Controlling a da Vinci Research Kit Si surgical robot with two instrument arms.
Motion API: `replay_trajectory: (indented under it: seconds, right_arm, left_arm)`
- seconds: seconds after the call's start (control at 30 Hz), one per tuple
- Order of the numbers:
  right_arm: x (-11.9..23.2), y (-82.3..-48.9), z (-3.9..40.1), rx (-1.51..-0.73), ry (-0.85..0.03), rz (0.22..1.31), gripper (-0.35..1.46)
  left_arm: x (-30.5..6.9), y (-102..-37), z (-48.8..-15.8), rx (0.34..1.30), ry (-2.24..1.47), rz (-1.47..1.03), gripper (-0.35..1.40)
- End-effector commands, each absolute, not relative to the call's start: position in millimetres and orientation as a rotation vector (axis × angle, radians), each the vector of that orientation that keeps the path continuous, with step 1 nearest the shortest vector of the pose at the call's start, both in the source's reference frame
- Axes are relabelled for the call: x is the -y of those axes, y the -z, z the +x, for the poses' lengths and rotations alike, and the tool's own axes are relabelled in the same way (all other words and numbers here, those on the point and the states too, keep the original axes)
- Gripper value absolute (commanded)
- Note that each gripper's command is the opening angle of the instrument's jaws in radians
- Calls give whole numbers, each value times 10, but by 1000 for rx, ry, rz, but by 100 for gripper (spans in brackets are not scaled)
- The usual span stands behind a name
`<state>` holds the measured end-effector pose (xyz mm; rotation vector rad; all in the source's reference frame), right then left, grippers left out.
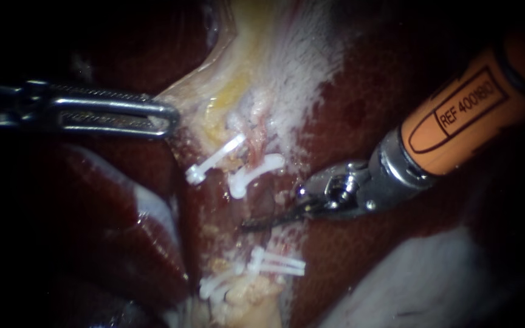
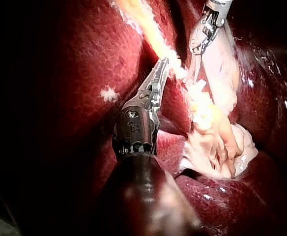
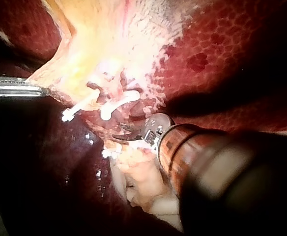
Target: Go back from the cut right tube
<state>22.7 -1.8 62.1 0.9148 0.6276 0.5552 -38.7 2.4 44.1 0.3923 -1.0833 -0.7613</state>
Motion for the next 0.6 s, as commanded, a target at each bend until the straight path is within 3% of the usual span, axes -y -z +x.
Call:
replay_trajectory:
  seconds: [0.03,0.17,0.33,0.6]
  right_arm:
    - [17,-620,227,-627,-560,914,54]
    - [17,-620,224,-631,-555,910,57]
    - [18,-619,215,-654,-511,889,86]
    - [21,-618,184,-695,-430,835,103]
  left_arm:
    - [-24,-440,-387,1084,761,393,-23]
    - [-24,-440,-387,1084,761,393,-23]
    - [-25,-441,-386,1084,760,393,-23]
    - [-27,-446,-384,1084,759,394,-23]
